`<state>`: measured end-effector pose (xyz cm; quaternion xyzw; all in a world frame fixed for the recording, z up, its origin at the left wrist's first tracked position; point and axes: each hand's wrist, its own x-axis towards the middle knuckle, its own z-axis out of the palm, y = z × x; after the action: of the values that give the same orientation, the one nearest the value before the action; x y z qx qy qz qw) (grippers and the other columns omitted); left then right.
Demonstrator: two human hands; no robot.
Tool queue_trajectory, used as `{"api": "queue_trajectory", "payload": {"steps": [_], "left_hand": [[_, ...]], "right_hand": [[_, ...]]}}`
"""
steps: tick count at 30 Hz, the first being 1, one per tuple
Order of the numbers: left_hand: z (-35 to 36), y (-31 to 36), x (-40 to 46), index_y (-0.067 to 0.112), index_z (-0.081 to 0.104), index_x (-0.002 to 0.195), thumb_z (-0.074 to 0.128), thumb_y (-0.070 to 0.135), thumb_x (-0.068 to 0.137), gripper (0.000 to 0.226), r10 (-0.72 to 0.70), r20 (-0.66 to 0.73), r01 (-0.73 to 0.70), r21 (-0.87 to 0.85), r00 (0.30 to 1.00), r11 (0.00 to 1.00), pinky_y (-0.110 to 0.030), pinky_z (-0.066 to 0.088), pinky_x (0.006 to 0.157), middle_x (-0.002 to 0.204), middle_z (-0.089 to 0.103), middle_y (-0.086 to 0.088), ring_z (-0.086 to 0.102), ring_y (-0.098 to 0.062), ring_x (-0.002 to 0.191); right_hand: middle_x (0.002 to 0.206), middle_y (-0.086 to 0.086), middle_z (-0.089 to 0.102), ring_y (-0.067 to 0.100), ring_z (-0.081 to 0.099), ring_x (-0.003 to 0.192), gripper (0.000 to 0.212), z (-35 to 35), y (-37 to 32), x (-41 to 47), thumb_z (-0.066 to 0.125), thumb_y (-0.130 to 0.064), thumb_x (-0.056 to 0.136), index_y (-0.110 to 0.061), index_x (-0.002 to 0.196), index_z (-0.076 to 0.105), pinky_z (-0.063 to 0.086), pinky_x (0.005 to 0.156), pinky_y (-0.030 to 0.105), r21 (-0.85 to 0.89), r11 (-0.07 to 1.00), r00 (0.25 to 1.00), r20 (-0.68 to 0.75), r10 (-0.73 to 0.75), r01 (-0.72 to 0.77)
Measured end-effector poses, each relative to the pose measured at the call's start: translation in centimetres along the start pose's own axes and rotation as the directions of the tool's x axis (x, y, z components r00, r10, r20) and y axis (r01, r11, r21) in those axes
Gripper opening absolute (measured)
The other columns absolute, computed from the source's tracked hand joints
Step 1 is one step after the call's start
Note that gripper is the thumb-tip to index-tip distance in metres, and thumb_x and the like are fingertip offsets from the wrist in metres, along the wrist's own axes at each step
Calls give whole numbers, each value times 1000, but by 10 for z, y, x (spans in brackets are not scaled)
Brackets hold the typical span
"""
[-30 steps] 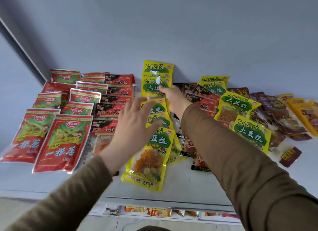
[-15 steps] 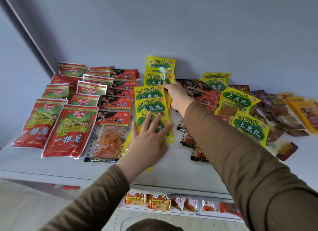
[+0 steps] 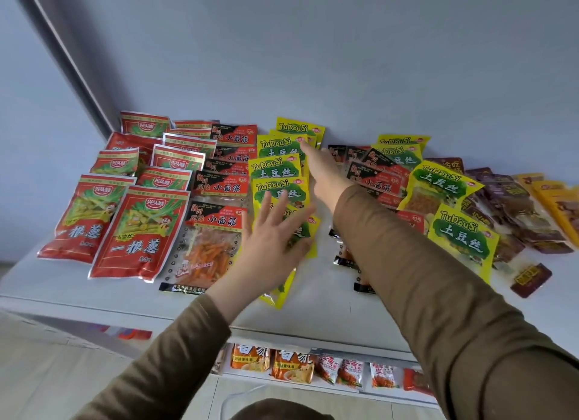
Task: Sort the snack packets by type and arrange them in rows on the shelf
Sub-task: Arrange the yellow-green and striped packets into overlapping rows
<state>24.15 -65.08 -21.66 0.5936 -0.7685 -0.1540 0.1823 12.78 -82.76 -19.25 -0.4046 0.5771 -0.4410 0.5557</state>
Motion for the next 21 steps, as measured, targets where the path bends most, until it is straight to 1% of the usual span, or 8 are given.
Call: {"api": "queue_trajectory", "payload": {"steps": [2,4,7,10,13,18,20,21], "left_hand": [[-18,-19,4,50,21,158,42,53,100,61,-17,-145,18,11,989,1000,-54,-15,120,171,1,8,-15,-19,157],[-33,-43,10,39,23,160,41,57,98,67,-118,-194,133,66,974,989,-52,-8,123,172,5,2,-11,-22,158],[-39,-65,26,27,24,161,34,68,97,77,-255,-132,274,156,958,949,-53,-7,124,172,3,-8,-12,-28,158],[-32,-70,48,23,23,161,24,79,95,87,-246,-76,257,233,966,938,-54,-8,124,172,1,-10,-12,-30,158],[-30,-66,66,23,21,163,24,76,97,84,-251,-22,250,202,968,947,-56,-5,126,172,3,-9,-10,-30,158],[-43,-58,59,26,19,163,31,67,102,74,-191,-80,202,168,978,965,-53,-3,126,172,8,-7,-3,-28,159],[-48,-58,34,29,19,163,30,65,101,72,-32,-104,47,152,994,987,-48,-2,126,172,10,-2,1,-23,159],[-49,-58,19,33,18,162,28,68,100,72,77,-51,-67,175,996,982,-46,-3,126,171,10,2,3,-20,159]], "right_hand": [[165,5,25,24,29,149,73,-10,1,-13,53,-45,101,-14,160,22,27,115,40,-66,998,1000,-17,-22,20],[168,0,18,22,22,152,69,-19,9,-28,49,-43,104,-19,161,18,22,118,43,-55,998,999,19,-28,29],[169,-5,14,19,18,154,67,-21,25,-55,48,-40,105,-23,162,17,20,120,45,-80,995,997,57,-53,58],[168,-4,16,20,22,152,66,-13,35,-74,46,-41,106,-26,162,15,25,118,45,-144,985,993,87,-77,89],[168,-5,18,19,25,152,62,-5,31,-81,41,-41,108,-28,162,14,28,112,38,-132,984,987,124,-100,116],[167,-6,19,17,26,151,58,-14,25,-91,41,-38,108,-27,161,19,27,97,29,-65,990,988,95,-119,126],[166,-7,22,15,26,150,57,-24,30,-98,44,-36,108,-26,160,23,25,99,28,-20,994,989,104,-103,106],[166,-7,24,14,26,150,57,-28,34,-101,46,-36,107,-25,159,25,24,101,27,-9,996,990,110,-92,94]]}}
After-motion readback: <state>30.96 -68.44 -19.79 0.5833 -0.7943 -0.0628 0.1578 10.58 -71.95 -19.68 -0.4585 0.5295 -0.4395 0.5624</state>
